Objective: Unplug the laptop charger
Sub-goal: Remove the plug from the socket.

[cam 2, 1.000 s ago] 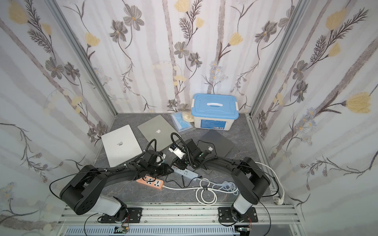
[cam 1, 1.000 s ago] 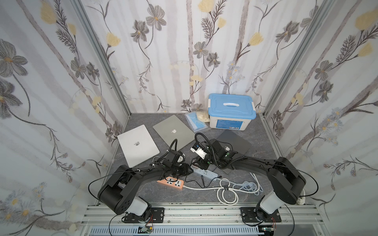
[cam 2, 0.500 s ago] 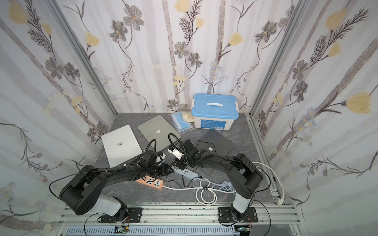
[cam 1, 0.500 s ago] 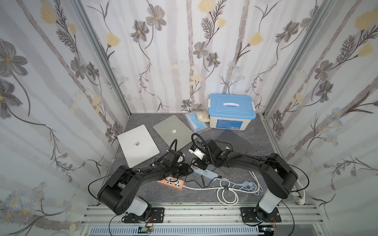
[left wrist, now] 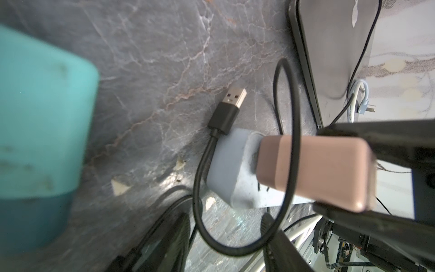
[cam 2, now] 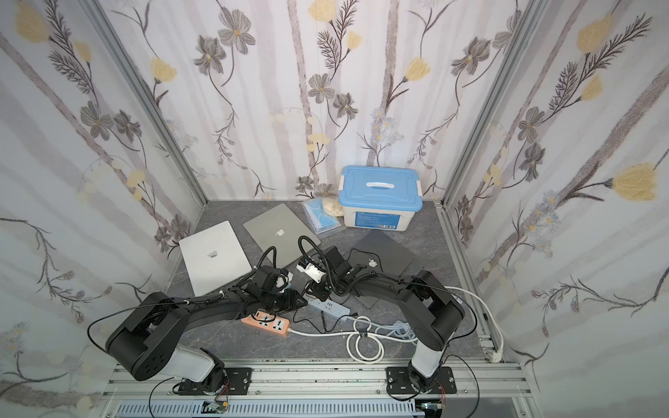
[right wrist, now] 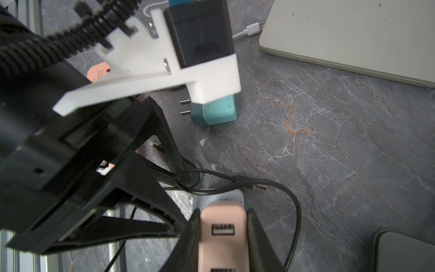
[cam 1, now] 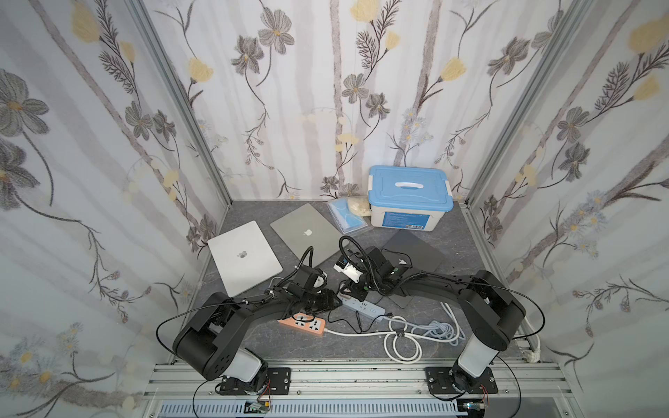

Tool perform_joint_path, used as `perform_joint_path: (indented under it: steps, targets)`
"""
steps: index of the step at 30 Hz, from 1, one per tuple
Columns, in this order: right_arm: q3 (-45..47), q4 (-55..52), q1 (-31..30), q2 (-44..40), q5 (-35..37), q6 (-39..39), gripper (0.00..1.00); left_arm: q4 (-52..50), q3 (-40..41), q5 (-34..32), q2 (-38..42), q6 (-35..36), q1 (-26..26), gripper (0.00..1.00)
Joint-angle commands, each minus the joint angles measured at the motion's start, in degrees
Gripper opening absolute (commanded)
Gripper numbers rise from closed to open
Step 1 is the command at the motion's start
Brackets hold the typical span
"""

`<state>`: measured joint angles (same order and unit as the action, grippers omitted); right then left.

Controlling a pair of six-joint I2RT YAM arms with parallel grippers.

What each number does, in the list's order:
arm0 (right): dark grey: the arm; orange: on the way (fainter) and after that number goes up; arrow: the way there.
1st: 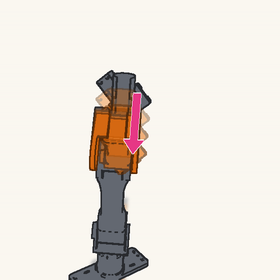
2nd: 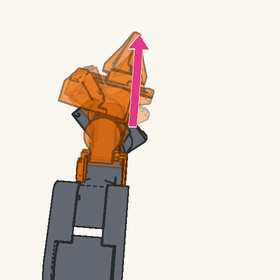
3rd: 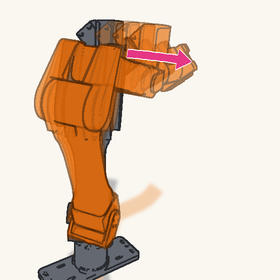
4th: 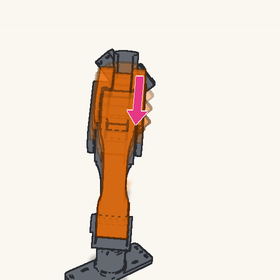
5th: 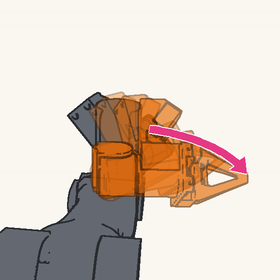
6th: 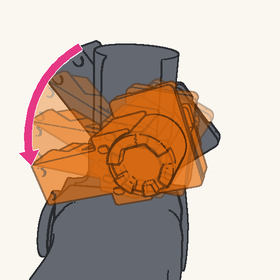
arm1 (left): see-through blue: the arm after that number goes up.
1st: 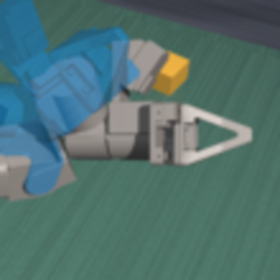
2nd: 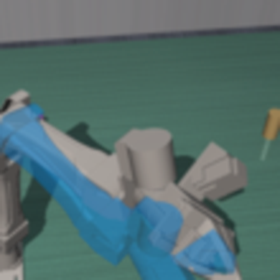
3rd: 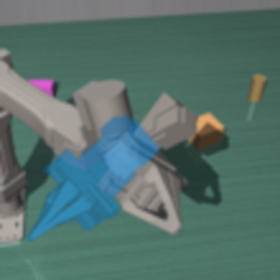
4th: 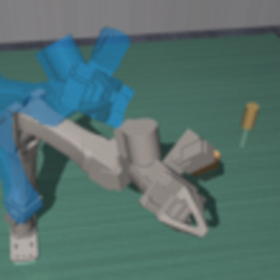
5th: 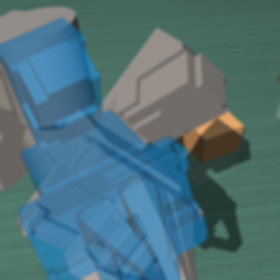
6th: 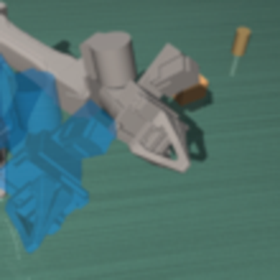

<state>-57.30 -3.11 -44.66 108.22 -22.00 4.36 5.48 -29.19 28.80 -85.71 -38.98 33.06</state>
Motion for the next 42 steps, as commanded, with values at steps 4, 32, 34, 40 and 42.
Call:
perform_joint_path:
  steps: [4,32,34,40,42]
  targets:
    - [0.89,-0.31,-0.17,-2.8,-4.62,0.14,0.05,-15.71,1.5,-10.84,-2.44,0.77,-0.01,0.53]
    - [6.47,7.09,4.15,-6.27,-13.32,-3.33,0.0,-8.56,3.7,-4.76,2.41,-2.13,-0.41,0.53]
    - [6.89,7.22,4.15,-6.61,-13.29,-3.21,0.0,-7.92,4.18,-3.41,4.53,-2.6,-1.27,0.53]
    - [8.62,10.28,3.91,-9.06,-16.17,-2.54,0.0,-3.93,5.45,1.35,8.52,-5.35,-3.65,0.54]
    - [8.95,10.99,3.73,-9.76,-16.8,-2.32,0.0,-1.25,5.79,2.9,8.78,-7.04,-3.92,0.53]
